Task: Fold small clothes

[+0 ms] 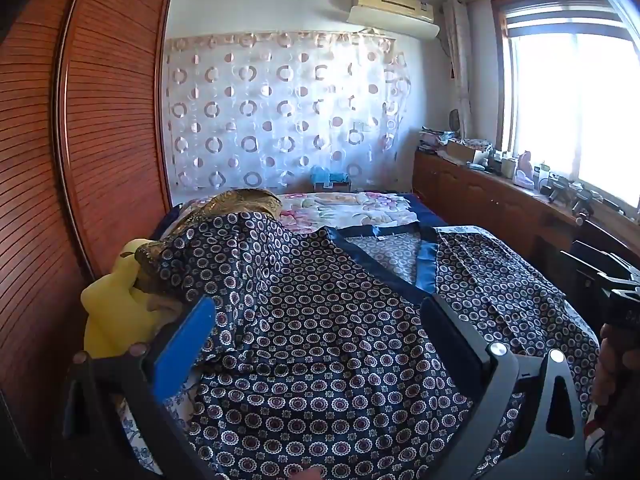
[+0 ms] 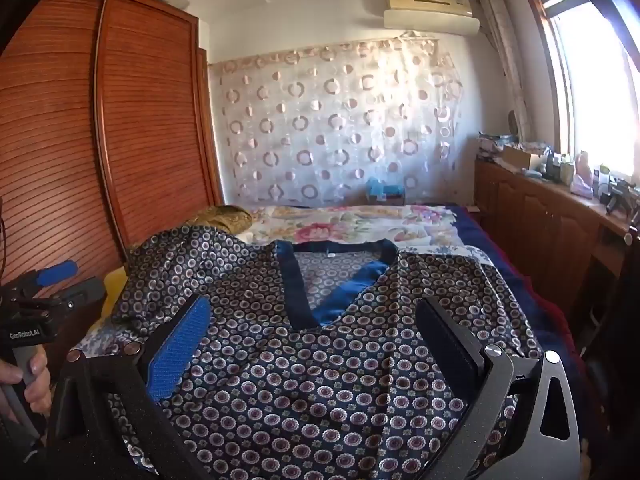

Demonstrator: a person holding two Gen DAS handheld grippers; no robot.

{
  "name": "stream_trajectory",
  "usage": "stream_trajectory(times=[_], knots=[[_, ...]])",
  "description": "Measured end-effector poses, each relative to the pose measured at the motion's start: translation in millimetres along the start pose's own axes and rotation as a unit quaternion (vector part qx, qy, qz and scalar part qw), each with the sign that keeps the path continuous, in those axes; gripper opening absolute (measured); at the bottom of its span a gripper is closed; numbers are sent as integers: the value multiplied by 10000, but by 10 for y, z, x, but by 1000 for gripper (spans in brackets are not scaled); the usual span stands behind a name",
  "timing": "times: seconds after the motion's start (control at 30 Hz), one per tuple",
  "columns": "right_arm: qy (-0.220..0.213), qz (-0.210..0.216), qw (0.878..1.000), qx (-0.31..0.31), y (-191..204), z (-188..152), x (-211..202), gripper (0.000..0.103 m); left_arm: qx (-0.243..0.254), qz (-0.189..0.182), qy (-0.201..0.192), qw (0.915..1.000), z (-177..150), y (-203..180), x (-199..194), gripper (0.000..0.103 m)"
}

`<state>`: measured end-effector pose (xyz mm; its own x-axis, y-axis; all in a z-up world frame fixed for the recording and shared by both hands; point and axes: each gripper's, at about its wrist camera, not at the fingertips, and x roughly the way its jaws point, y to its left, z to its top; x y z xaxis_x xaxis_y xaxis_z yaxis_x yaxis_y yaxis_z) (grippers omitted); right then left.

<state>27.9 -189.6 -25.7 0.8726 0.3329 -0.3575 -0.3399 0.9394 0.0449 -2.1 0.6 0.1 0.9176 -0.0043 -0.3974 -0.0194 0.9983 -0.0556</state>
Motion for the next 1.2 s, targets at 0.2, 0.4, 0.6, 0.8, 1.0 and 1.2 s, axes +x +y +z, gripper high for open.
stream_trajectory(times=[0.2,0.4,0.6,0.8,1.0,1.2], knots=[[-10,26,10000,-10,3,3,-12,103,47,26,45,10000,-56,14,-22,103],[0,33,10000,-15,17,-2,-42,103,65,48,85,9999,14,6,-25,103],[35,-7,10000,12,4,-4,-7,103,91,83,90,9999,7,-27,-6,103],[32,-12,10000,12,9,-3,-5,103,112,98,73,9999,13,-29,-22,103],[32,-4,10000,9,12,-4,-6,103,125,103,62,9998,17,-41,-37,103],[32,-11,10000,6,13,-5,1,103,147,111,43,9998,19,-72,-48,103]])
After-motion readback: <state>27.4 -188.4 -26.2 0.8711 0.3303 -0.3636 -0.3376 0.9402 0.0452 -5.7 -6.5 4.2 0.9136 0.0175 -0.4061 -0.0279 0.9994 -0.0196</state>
